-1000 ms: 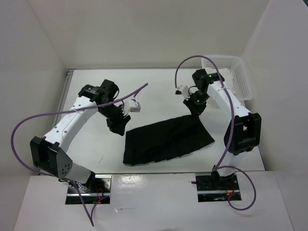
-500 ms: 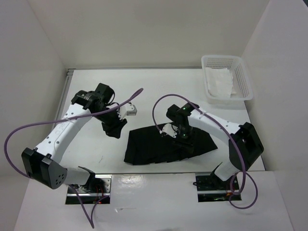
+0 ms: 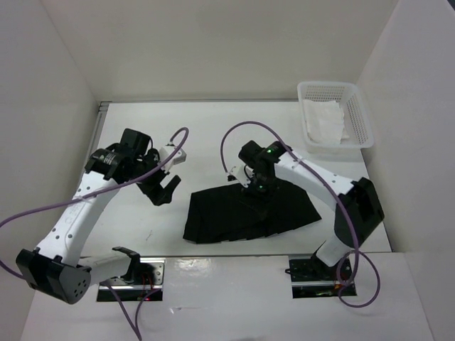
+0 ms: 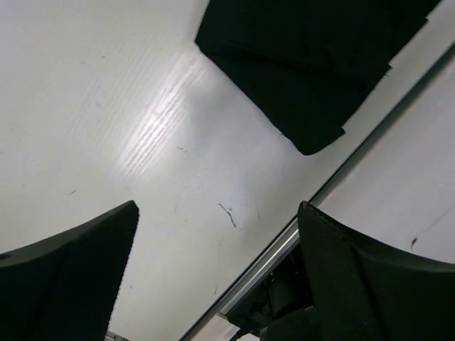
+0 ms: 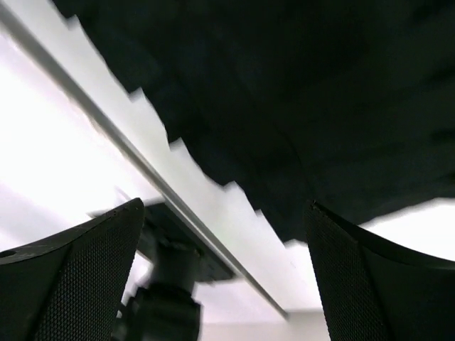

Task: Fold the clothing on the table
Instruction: Fold the skirt

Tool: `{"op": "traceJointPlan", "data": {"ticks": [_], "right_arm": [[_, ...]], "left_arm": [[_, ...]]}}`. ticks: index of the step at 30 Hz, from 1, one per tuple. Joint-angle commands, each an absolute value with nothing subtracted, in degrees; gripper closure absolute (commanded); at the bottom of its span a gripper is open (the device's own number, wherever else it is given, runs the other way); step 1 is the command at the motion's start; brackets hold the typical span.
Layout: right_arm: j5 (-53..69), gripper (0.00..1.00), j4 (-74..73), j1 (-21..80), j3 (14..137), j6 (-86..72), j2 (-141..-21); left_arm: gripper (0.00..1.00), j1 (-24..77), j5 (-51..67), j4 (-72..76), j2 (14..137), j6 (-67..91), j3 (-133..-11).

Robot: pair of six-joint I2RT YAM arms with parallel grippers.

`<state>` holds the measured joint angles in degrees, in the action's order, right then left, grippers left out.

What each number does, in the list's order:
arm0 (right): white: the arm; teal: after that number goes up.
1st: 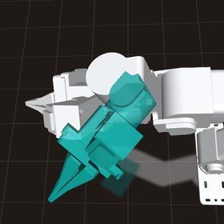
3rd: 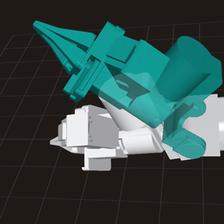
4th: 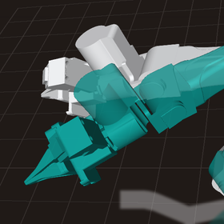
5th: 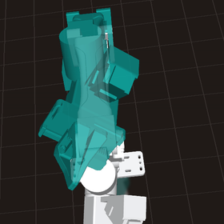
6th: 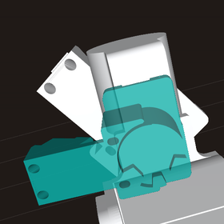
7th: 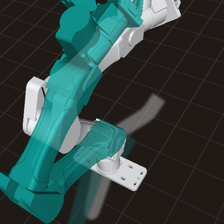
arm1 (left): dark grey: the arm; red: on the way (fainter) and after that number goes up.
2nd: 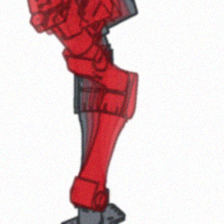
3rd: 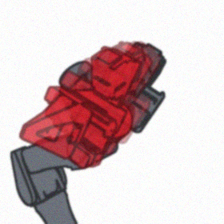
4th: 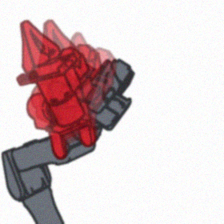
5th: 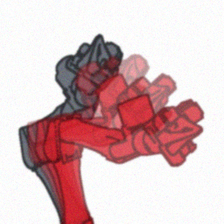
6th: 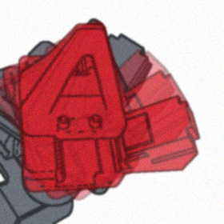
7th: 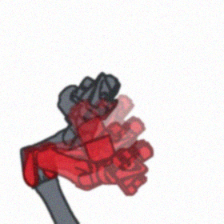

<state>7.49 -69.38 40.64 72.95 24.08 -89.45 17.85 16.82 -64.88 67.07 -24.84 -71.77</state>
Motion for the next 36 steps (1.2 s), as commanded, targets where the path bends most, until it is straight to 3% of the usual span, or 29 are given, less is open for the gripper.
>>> {"op": "traceJointPlan", "data": {"ticks": [1, 10, 19, 36], "right_arm": [[12.22, 0.03, -62.24, 41.13, 74.18, 17.86, -96.75], [6.96, 0.00, -55.28, 41.13, 74.17, 10.73, -105.28], [4.05, 0.00, -51.16, 41.13, 72.33, 8.35, -108.71], [0.44, 0.00, -46.14, 39.38, 75.23, 4.39, -117.41]], "left_arm": [[0.00, 15.39, 12.58, -59.68, 65.92, -16.02, -69.00], [0.00, 5.90, 3.26, -54.68, 67.85, -8.89, -68.55], [0.00, -1.66, 7.03, -52.91, 72.15, -7.82, -69.79], [0.00, -4.92, 6.50, -51.33, 77.34, -7.82, -72.69]]}}
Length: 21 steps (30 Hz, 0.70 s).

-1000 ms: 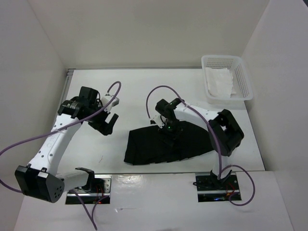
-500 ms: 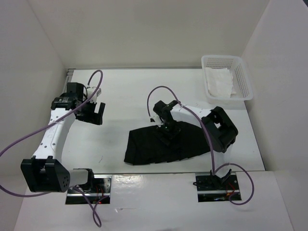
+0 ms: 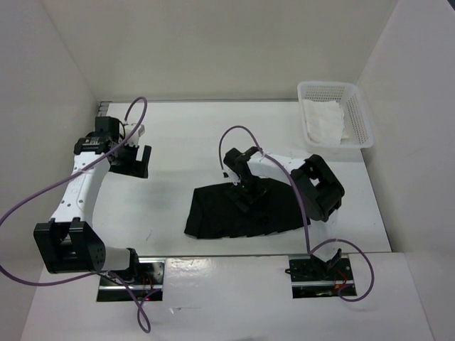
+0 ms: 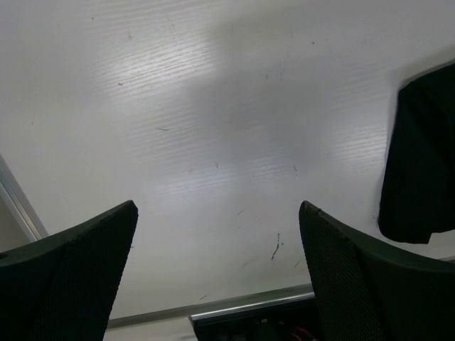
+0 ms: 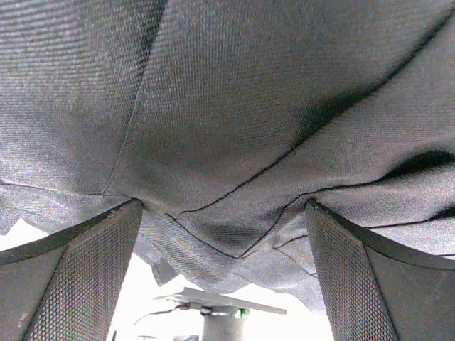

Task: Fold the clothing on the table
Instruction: Fold the skirt

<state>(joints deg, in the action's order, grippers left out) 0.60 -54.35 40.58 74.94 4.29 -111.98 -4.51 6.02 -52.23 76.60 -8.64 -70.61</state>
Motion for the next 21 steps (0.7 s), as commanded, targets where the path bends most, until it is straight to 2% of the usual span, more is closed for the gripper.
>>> {"op": "traceJointPlan", "data": {"ticks": [1, 21], "right_arm": [[0.44, 0.00, -46.14, 38.85, 76.71, 4.39, -117.94], [1.58, 0.00, -49.48, 37.27, 102.11, 6.59, -128.05]], "left_arm": [[0.00, -5.44, 6.50, -51.33, 77.34, -7.82, -72.69], [0.00, -5.98, 6.50, -51.86, 81.04, -8.35, -76.82]]}}
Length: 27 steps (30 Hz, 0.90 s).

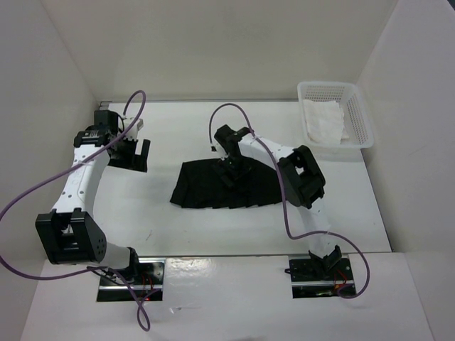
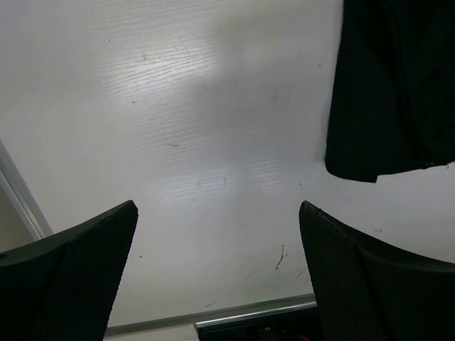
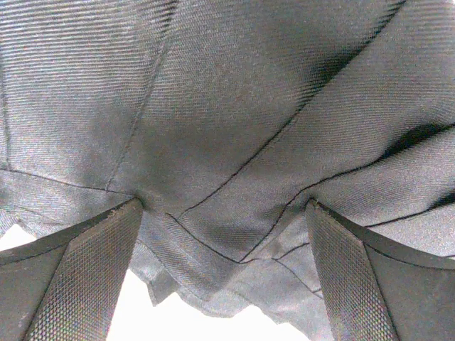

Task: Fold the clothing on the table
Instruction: Fold the skirt

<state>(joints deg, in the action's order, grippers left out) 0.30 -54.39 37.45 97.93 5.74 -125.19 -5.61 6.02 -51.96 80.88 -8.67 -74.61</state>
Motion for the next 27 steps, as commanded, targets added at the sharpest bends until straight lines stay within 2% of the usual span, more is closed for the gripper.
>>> {"op": "traceJointPlan", "data": {"ticks": [1, 27], "right_arm": [[2.28, 0.00, -50.00, 37.27, 103.09, 6.59, -129.19], [-4.39, 0.00, -52.29, 39.55, 129.36, 11.68, -142.29]], "left_arm": [[0.00, -5.98, 6.50, -51.86, 81.04, -8.35, -76.82], [0.00, -6.50, 8.09, -51.86, 83.67, -8.35, -77.34]]}}
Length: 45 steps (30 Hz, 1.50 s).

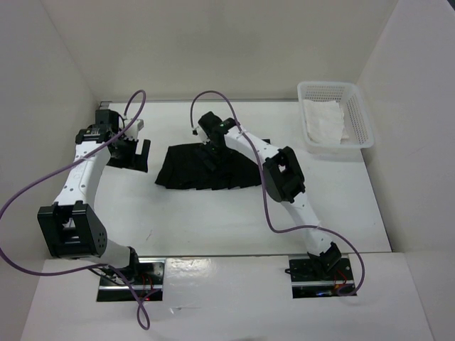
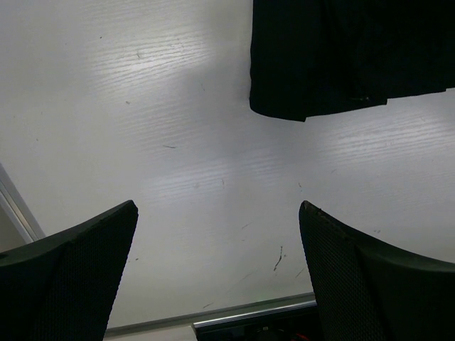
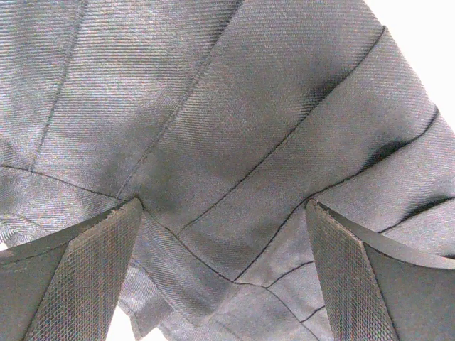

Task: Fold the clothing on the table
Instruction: Fold the skirt

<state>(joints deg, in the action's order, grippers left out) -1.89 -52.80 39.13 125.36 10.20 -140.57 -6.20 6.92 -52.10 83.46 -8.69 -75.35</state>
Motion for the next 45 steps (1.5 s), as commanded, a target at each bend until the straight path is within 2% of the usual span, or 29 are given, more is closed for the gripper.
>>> {"op": "traceJointPlan", "data": {"ticks": [1, 9, 14, 17, 20, 23, 28, 35, 45], "right_arm": [[-4.92, 0.00, -53.08, 39.55, 131.55, 11.69, -143.43], [-4.84, 0.00, -58.26, 39.55, 140.34, 14.15, -145.55], [4.45, 0.00, -64.33, 38.85, 143.17, 13.45, -139.25], [7.55, 0.00, -63.47, 36.04, 138.18, 13.45, -130.83], [5.38, 0.00, -56.03, 32.45, 123.53, 14.68, -120.11], [4.57, 0.00, -50.56, 27.44, 104.57, 14.68, -114.19], [6.33, 0.00, -44.75, 18.48, 88.45, 14.16, -106.18], [10.10, 0.00, -40.96, 12.40, 80.78, 14.15, -102.48], [13.71, 0.02, -39.72, 10.63, 82.00, 12.92, -107.84]], "left_arm": [[0.00, -6.50, 8.09, -51.86, 83.67, -8.35, -77.34], [0.00, -6.50, 9.22, -51.86, 83.67, -8.88, -77.34], [0.00, -6.50, 10.55, -51.86, 84.28, -8.88, -77.87], [0.00, -6.50, 12.13, -51.86, 85.77, -8.88, -78.49], [0.00, -6.50, 13.01, -49.14, 87.79, -9.40, -78.49], [0.00, -3.97, 11.35, -46.33, 90.69, -9.40, -77.35], [0.00, -2.81, 12.99, -44.91, 97.63, -7.65, -79.61], [0.00, -2.81, 12.40, -42.02, 105.81, -6.60, -84.46], [0.00, -1.05, 13.62, -39.55, 113.20, -3.78, -90.61]]}}
